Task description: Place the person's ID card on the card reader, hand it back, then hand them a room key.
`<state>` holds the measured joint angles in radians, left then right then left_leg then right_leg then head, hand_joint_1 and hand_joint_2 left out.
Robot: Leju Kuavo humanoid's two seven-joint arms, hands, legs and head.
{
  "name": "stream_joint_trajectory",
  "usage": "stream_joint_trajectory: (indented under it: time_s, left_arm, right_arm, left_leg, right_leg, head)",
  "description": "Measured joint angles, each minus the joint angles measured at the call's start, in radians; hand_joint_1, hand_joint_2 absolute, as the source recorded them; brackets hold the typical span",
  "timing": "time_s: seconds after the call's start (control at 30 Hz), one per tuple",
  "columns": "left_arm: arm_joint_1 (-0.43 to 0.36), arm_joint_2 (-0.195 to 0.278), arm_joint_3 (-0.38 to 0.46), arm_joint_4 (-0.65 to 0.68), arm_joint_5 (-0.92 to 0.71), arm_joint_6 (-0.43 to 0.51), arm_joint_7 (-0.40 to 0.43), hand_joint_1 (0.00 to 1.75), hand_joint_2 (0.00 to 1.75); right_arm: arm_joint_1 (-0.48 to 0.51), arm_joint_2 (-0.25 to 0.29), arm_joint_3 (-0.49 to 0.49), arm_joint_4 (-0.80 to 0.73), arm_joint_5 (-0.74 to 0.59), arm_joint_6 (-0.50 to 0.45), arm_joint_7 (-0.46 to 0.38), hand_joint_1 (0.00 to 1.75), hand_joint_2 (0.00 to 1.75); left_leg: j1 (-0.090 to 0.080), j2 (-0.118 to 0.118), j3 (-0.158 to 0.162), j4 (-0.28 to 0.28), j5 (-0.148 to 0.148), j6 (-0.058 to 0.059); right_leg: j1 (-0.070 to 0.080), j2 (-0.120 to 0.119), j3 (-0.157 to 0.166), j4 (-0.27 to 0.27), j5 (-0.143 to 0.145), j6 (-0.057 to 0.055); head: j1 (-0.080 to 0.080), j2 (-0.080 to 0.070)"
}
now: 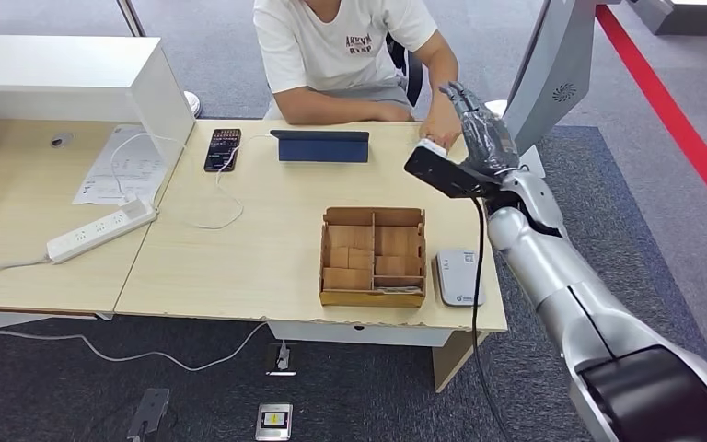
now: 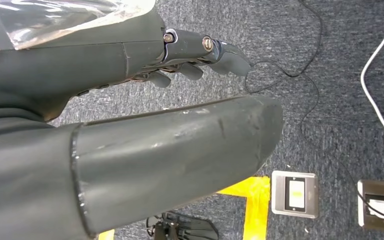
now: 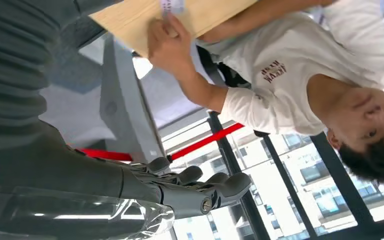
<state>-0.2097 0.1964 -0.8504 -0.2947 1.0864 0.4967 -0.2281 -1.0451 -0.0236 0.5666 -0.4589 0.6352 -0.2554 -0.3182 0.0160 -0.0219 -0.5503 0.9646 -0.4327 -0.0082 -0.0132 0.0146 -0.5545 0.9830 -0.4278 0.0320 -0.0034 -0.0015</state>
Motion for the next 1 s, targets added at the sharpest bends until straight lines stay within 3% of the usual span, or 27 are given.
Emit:
stream_joint_trajectory:
  time_s: [0.17,0.37,0.67,1.0]
  left_arm:
    - [0.007,-0.002,0.002,0.001,0.007,0.000,-0.006,0.00,0.00]
    - [0.028,-0.005,0.010,0.004,0.022,-0.002,-0.019,0.00,0.00]
    - [0.044,-0.009,0.028,0.014,0.032,-0.003,-0.011,0.00,0.00]
    - [0.041,-0.013,0.028,0.019,0.015,0.001,-0.003,0.00,0.00]
  right_arm:
    - [0.035,-0.004,-0.055,-0.079,-0.104,0.041,-0.019,0.00,1.75]
    - [0.173,-0.049,-0.070,-0.301,-0.166,0.109,0.096,0.00,1.75]
    - [0.416,-0.115,-0.068,-0.629,-0.123,0.163,0.149,0.00,1.75]
    - [0.574,-0.134,-0.045,-0.849,-0.069,0.183,0.185,0.00,1.75]
  left_leg:
    - [0.000,0.000,0.000,0.000,0.000,0.000]
    - [0.000,0.000,0.001,0.000,0.000,0.000]
    - [0.000,0.001,0.001,0.000,-0.001,0.000]
    - [0.000,0.001,0.001,0.000,-0.001,0.000]
  right_leg:
    - [0.000,0.000,0.000,0.000,0.000,0.000]
    - [0.000,0.000,0.000,-0.001,0.000,0.000]
    - [0.000,0.000,0.000,-0.001,-0.001,0.000]
    - [0.000,0.000,0.000,-0.001,-0.001,0.000]
  head:
    - [0.000,0.000]
    - [0.000,0.000]
    - [0.000,0.000]
    - [0.000,0.000]
